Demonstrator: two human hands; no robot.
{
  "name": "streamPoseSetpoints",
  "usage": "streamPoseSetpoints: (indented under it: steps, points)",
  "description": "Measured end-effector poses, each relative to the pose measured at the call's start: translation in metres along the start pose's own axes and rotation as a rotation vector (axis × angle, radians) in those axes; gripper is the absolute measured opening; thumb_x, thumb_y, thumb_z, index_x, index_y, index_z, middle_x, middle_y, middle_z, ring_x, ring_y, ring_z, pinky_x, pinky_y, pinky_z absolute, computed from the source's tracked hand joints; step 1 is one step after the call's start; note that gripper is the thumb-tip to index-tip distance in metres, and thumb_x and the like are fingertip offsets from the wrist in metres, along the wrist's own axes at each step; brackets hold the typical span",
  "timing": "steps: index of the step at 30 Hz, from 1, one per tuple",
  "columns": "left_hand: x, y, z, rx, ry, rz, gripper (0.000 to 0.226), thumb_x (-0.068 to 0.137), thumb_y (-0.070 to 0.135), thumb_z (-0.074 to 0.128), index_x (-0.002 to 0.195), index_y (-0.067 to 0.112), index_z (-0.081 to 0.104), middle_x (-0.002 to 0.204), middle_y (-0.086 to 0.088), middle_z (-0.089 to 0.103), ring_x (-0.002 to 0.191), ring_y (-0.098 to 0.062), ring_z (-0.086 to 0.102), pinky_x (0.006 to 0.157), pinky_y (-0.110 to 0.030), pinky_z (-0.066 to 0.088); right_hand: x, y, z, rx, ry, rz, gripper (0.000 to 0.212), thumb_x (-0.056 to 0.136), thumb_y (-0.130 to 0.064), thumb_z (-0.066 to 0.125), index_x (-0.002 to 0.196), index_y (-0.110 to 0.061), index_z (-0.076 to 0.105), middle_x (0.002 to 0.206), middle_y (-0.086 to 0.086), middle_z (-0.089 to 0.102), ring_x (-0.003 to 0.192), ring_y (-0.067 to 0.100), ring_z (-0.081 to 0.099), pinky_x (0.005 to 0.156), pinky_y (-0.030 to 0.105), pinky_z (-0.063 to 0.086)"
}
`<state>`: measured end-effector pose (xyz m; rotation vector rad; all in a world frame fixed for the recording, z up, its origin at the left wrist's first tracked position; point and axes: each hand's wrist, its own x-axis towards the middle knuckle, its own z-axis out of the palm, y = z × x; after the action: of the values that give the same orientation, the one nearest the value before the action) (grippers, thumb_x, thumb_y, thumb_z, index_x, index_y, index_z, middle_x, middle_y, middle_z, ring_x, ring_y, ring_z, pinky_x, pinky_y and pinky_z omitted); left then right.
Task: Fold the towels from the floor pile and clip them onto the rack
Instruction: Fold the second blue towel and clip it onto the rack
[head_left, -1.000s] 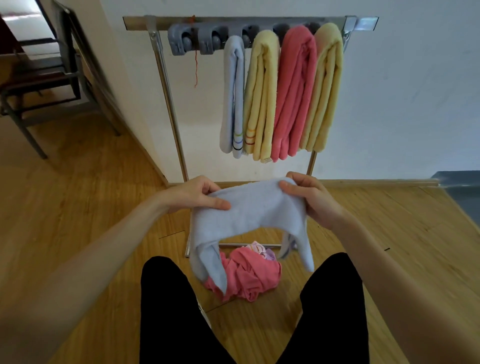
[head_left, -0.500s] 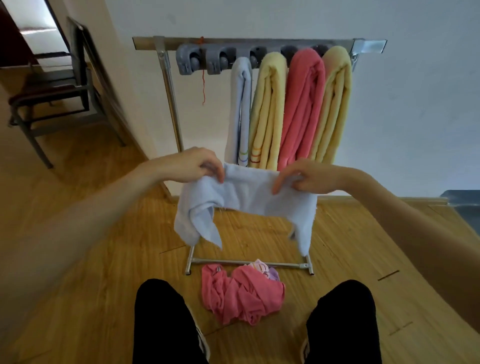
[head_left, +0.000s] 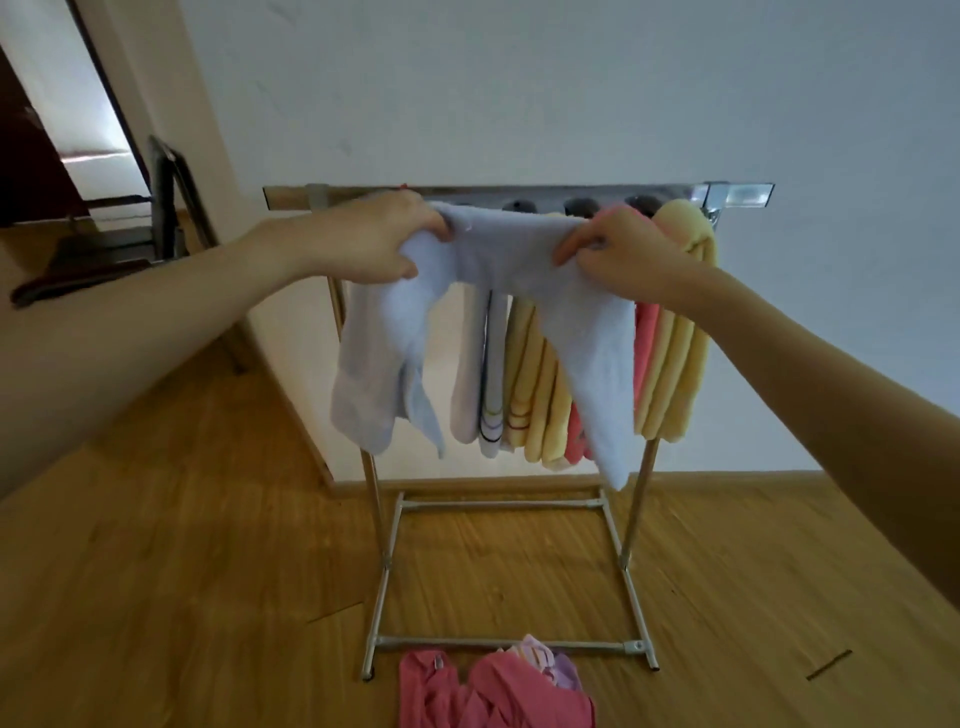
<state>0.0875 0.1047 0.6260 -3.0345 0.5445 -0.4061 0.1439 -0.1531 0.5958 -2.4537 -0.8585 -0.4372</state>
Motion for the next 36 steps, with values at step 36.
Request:
streamPoseSetpoints:
  steps: [36]
  points:
    - [0.034,-0.013,0.186,0.139,0.599,0.033,0.052,0.095,0.015,0.031,0.146,0.01,0.028,0.122,-0.018,0.046,0.095,-0.027,0.05,0.078,-0.033,0.052,0.005,0.056,0.165,-0.191,0.292,-0.147,0.047,0.091,-0.008,0.029,0.132,0.004,0.049,0.124,0.027,0.057,0.105,0.042,0.06,0.087,0.046,0.053]
